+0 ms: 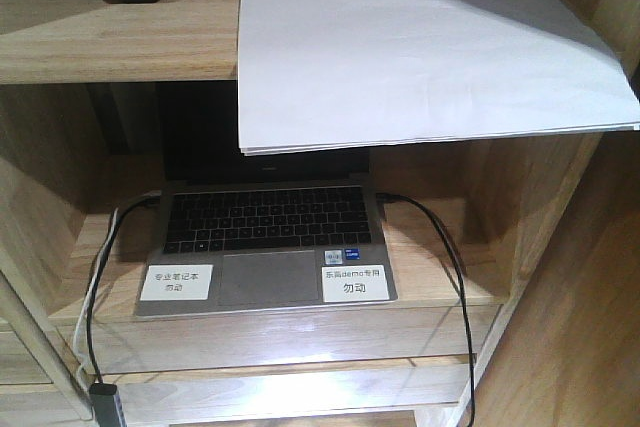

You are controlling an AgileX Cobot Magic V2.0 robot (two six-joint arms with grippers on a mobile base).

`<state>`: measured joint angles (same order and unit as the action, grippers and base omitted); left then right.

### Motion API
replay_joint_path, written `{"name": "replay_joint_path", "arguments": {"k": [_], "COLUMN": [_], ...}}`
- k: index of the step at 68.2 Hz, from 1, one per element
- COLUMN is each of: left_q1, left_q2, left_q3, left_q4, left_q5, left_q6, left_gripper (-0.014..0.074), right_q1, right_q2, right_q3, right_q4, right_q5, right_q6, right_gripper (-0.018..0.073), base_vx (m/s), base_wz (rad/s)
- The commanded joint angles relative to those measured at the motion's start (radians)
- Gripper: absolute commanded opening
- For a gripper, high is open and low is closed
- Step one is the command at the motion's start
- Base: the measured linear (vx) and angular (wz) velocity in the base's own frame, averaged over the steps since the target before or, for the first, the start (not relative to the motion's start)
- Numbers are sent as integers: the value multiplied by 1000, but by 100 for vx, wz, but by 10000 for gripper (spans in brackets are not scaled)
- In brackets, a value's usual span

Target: Grab stapler and paper to desk for stapling

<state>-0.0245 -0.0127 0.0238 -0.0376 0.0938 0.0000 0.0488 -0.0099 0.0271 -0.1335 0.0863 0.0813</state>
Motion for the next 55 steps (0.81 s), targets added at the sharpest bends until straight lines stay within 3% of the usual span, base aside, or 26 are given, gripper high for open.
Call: {"name": "replay_joint_path", "arguments": {"k": [1, 55], "left_q1": [-5, -5], "left_q2": [-15, -15], "left_q3": [12, 12], "left_q4": [-7, -7], "left_q5": [-71, -76], "left_q6": [-8, -5], "left_gripper": [-6, -6], "right_q1": [-5, -5], "right_q2": [-10, -10], "right_q3": [5, 5], "right_q4": [-5, -5], "right_q5": [-77, -77], "right_q6": [-3, -3], "right_gripper": [-10, -10], "base_vx": [0, 0], "base_wz": [0, 0]}}
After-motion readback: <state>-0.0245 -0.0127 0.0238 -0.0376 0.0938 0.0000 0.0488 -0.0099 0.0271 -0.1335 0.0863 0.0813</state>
